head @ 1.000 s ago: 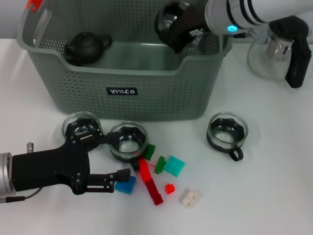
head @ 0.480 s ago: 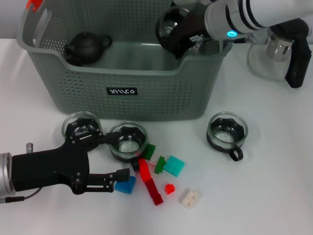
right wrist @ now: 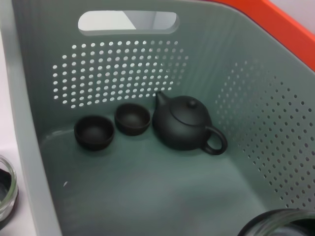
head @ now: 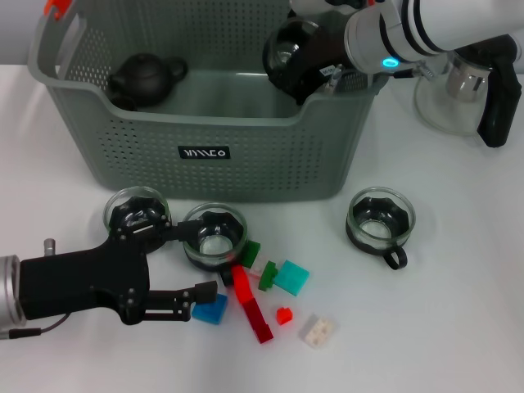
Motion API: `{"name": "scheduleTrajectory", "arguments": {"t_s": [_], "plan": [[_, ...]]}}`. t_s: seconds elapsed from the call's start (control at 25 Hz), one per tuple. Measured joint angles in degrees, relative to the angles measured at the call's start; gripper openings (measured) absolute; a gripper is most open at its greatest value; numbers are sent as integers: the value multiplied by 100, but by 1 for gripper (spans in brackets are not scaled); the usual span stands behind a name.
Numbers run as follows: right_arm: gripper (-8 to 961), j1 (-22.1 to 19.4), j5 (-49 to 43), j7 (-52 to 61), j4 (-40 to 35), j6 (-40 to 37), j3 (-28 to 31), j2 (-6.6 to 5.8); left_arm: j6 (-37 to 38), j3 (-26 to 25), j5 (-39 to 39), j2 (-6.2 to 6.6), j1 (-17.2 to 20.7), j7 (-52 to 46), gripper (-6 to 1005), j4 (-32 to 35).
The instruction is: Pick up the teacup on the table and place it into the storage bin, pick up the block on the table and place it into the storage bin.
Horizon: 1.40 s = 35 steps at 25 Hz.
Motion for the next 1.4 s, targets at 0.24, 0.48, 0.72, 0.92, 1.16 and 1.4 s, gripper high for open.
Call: {"name": "scheduleTrajectory", "arguments": {"t_s": [0.24,0.48,0.72,0.92,1.16,1.4], "plan": [[70,0,0,7,-2,-9,-2,0,0,0,0,0,0,0,948,0],[72,-1,-8,20,-57,-92,-10,0,-6,-5,0,0,13,0,948,0],[332,-4,-59,143,-137,-157,-10,-7,-16,-9,-1,0,17,0,948,0],[480,-19,-162,226,-252,-275,-10,-9,-17,-9,-1,0,18,0,948,9],[626,-220,-171,352,-906,-497,20,-7,-18,-9,-1,9,18,0,948,18],[666,-656,-4,618,-2072,-804,25,0,-17,-8,-3,9,17,0,948,18]]}}
